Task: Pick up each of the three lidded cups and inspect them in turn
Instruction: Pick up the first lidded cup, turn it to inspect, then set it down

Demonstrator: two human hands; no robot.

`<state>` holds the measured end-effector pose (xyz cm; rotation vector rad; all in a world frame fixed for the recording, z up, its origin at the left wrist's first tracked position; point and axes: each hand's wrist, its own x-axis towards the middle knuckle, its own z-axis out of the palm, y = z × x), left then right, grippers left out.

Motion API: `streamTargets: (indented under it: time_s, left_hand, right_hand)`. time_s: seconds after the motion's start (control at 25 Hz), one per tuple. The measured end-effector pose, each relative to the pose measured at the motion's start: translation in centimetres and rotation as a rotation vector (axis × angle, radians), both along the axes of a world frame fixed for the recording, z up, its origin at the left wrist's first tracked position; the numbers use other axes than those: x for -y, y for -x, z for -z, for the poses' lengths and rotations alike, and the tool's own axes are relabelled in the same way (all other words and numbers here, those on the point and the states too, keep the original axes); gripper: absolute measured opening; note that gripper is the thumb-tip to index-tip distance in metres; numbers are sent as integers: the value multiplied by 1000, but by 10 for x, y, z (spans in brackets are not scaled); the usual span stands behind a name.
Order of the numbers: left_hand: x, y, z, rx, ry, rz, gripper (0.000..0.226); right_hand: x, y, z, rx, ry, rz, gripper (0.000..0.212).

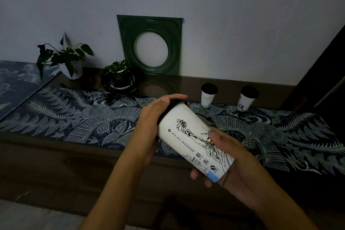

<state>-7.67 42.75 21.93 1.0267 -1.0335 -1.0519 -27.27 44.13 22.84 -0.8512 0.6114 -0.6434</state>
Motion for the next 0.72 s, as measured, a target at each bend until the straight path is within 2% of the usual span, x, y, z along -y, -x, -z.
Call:
streamTargets:
  time_s: [0.04, 0.08, 0.12, 0.2, 0.24, 0.28, 0.32, 0.4, 0.48, 0.56, 0.6, 0.64, 0.72]
  left_hand:
    - [1, 1, 0, 0, -15, -18, 43]
    - [3, 3, -1, 4, -40, -38, 41]
    - [4, 4, -2, 15, -70, -58, 40]
    - [7, 6, -2, 51, -122, -79, 39]
    - [8, 7, -2, 68, -135, -80, 39]
    - [8, 7, -2, 83, -138, -74, 40]
    - [7, 7, -2, 97, -130, -59, 42]
    - [5, 6, -3, 117, -93, -18, 45]
    - [1, 5, -4, 109, -37, 26, 45]
    - [-1, 5, -4, 84, 15, 58, 45]
    - [-1, 5, -4, 70, 35, 69, 44]
    - [-1, 7, -3, 57, 49, 71, 44]
    - [0, 10, -2, 29, 57, 56, 43]
  right_hand:
    - [0, 0, -1, -69, 47, 28, 54]
    - [0, 0, -3, -211, 181, 72, 56]
    - [-1, 0, -5, -414, 407, 93, 61]
    - [-3, 1, -4, -913, 1011, 71, 76]
    - [-4, 0, -2, -1069, 1237, 46, 81]
    - [-4, 1, 1, -1130, 1360, 36, 84]
    - [-4, 2, 3, -1137, 1396, 43, 86]
    - [-5, 5, 3, -1010, 1266, 86, 84]
    - [-3, 8, -2, -665, 828, 116, 71]
    - [-2, 10, -5, -251, 340, 116, 49]
    - [-2, 9, -7, -144, 154, 104, 38]
    - [-3, 8, -10, -105, 43, 88, 30]
    - [-4, 9, -11, -103, 17, 81, 28]
